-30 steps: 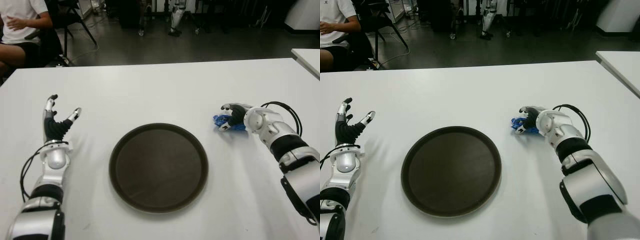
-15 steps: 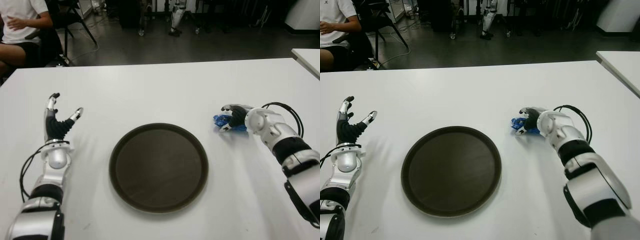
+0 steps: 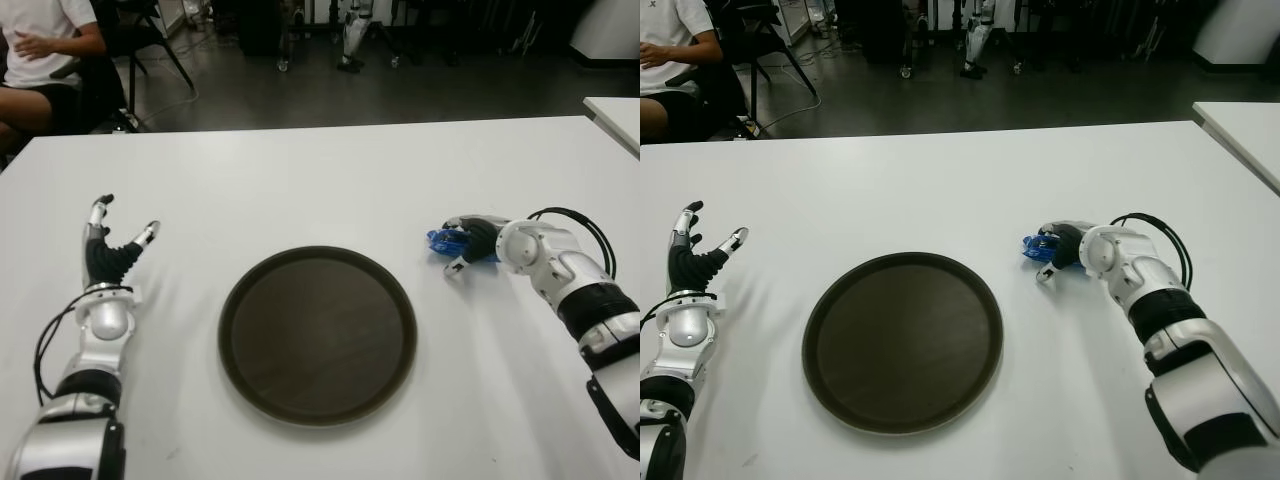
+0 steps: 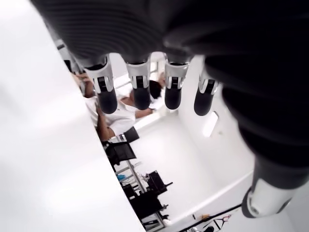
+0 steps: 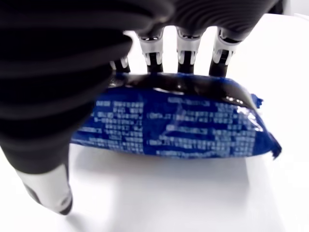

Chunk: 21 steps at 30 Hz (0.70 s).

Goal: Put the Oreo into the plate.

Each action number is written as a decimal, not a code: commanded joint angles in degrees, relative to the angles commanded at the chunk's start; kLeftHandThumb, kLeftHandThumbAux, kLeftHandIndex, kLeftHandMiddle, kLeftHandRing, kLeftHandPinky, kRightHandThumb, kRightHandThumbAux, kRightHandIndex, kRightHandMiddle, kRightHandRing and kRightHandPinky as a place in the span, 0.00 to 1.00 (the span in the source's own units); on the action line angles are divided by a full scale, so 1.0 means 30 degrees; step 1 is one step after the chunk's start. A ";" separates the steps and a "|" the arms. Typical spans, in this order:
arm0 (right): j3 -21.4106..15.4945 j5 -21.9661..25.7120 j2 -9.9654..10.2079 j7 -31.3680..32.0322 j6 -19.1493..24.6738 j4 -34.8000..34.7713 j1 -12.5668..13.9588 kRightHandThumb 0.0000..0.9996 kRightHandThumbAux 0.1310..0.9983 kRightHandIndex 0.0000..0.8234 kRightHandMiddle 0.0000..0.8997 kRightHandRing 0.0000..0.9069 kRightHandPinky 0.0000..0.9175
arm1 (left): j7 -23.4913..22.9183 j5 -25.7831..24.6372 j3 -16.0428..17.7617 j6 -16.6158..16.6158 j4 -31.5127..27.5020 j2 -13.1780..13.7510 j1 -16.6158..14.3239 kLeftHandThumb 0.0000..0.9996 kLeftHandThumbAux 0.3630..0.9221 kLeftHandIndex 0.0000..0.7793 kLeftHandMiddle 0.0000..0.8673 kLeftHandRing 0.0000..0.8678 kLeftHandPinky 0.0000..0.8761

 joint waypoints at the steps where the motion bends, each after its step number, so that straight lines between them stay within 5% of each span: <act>1: -0.0010 0.0034 -0.0065 0.0154 -0.0008 -0.0153 0.0035 0.07 0.67 0.02 0.10 0.10 0.10 | 0.0007 0.0011 -0.0010 -0.0007 -0.0041 0.0002 0.0021 0.00 0.50 0.01 0.00 0.00 0.00; 21: -0.0606 0.0044 -0.0513 0.0234 0.0285 -0.1444 0.0586 0.05 0.64 0.03 0.10 0.12 0.12 | 0.0729 0.0311 -0.0139 0.0158 -0.0651 -0.0067 0.0306 0.00 0.51 0.02 0.02 0.00 0.00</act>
